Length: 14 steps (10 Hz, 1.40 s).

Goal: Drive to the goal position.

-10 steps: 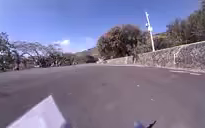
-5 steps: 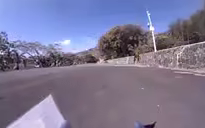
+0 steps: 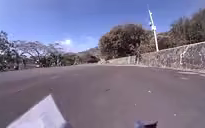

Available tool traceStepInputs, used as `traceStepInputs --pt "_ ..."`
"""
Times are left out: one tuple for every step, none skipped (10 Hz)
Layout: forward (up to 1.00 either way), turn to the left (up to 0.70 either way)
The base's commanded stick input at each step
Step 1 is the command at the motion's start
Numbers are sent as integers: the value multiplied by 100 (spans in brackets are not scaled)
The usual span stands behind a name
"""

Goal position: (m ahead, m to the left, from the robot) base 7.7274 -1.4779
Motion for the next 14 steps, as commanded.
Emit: traceStepInputs --pt "0 0" --pt "0 0" --pt "0 0" --pt "0 0" --pt "0 0" --pt "50 0" --pt "50 0" --pt "50 0" --pt "50 0" --pt "50 0" --pt "50 0" --pt "50 0" --pt "50 0" --pt "50 0"
